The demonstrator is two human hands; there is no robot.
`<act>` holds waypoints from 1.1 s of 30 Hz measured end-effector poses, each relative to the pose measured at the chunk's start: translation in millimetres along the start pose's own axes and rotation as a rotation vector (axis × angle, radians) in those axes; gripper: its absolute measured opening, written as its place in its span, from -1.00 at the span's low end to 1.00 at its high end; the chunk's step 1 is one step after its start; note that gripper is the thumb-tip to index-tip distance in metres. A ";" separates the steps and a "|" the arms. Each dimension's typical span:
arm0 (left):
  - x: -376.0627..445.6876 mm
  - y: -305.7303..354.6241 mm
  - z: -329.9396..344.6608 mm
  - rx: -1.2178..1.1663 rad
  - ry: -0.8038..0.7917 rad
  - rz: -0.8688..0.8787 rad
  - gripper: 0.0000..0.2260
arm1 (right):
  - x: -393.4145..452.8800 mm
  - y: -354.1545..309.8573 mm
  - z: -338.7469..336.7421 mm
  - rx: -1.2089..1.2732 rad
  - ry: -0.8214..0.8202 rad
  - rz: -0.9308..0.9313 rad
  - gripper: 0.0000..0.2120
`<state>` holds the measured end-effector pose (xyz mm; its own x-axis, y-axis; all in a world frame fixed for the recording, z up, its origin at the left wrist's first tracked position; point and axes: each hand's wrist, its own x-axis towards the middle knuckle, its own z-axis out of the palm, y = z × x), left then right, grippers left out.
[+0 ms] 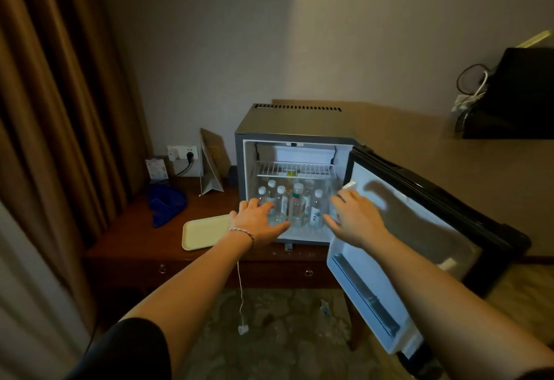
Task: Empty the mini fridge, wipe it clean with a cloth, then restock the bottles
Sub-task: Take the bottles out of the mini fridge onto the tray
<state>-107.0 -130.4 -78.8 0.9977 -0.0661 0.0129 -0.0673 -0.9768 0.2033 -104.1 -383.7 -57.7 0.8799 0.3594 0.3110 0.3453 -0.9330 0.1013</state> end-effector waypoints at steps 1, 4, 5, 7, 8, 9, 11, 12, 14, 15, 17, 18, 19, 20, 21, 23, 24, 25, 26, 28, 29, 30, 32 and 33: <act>8.0 -6.8 1.9 0.001 -0.003 0.001 -0.30 | 11.4 -6.9 10.2 0.008 -0.028 0.009 -0.54; 37.2 -27.9 4.1 0.013 -0.012 -0.001 -0.31 | 45.0 -20.6 36.9 0.044 -0.091 0.033 -0.51; 46.9 -34.0 4.9 0.020 -0.017 0.002 -0.31 | 54.7 -23.1 45.0 0.058 -0.112 0.053 -0.51; 63.7 -43.1 7.6 0.029 -0.028 0.009 -0.30 | 71.6 -26.8 61.7 0.076 -0.133 0.080 -0.50; 71.2 -46.1 9.8 0.028 -0.030 0.011 -0.29 | 78.2 -28.3 69.7 0.081 -0.141 0.091 -0.49; 78.8 -47.9 12.6 0.027 -0.029 0.012 -0.29 | 83.5 -29.2 76.3 0.088 -0.148 0.101 -0.49; 91.9 -46.8 18.2 0.029 -0.023 0.022 -0.29 | 92.2 -28.5 88.7 0.104 -0.163 0.120 -0.47; 97.7 -44.6 21.9 0.028 -0.024 0.030 -0.30 | 95.4 -26.9 93.9 0.115 -0.169 0.134 -0.47; 108.0 -39.3 31.8 0.030 -0.039 0.045 -0.29 | 101.3 -22.5 103.8 0.133 -0.187 0.156 -0.46; 112.4 -37.3 37.7 0.030 -0.051 0.048 -0.28 | 104.2 -20.6 108.3 0.136 -0.198 0.162 -0.46; 123.2 -34.6 49.0 0.021 -0.061 0.038 -0.26 | 112.1 -16.7 117.6 0.143 -0.210 0.164 -0.45; 129.5 -33.5 54.6 0.018 -0.057 0.027 -0.26 | 117.5 -14.8 122.9 0.151 -0.209 0.156 -0.44; 135.4 -32.7 60.8 0.018 -0.050 0.017 -0.26 | 122.5 -13.3 128.6 0.153 -0.205 0.144 -0.44; 141.5 -32.5 67.6 0.017 -0.034 0.009 -0.26 | 127.9 -12.2 135.8 0.148 -0.196 0.130 -0.44; 148.3 -32.9 74.8 0.012 -0.016 -0.001 -0.26 | 133.6 -11.2 143.6 0.140 -0.191 0.118 -0.44; 161.1 -34.7 88.8 -0.004 0.010 -0.028 -0.27 | 144.5 -10.1 160.3 0.127 -0.199 0.107 -0.46; 167.3 -35.4 94.1 0.001 0.026 -0.044 -0.26 | 149.8 -10.0 168.2 0.119 -0.202 0.103 -0.46; 172.1 -36.0 103.2 0.016 0.033 -0.065 -0.26 | 153.1 -10.4 179.5 0.111 -0.208 0.087 -0.46; 177.2 -37.2 108.9 0.032 0.033 -0.085 -0.25 | 157.2 -11.1 188.9 0.106 -0.217 0.072 -0.46; 191.5 -43.6 116.1 0.028 0.036 -0.123 -0.22 | 165.5 -12.9 199.3 0.123 -0.233 0.071 -0.46; 197.7 -46.9 126.4 0.008 0.033 -0.133 -0.20 | 166.4 -13.6 209.2 0.139 -0.234 0.061 -0.46; 205.5 -50.8 134.8 -0.008 0.036 -0.124 -0.18 | 169.2 -12.9 218.8 0.163 -0.229 0.047 -0.45; 220.5 -58.7 146.9 0.004 0.024 -0.095 -0.15 | 178.9 -11.2 237.5 0.217 -0.251 0.025 -0.40; 226.2 -61.1 150.8 0.011 0.016 -0.086 -0.15 | 183.7 -11.4 244.9 0.247 -0.267 0.018 -0.37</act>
<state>122.6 -116.4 -235.9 0.9997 0.0217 0.0116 0.0191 -0.9809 0.1933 133.6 -302.7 -233.1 0.9294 0.3658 0.0495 0.3690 -0.9182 -0.1437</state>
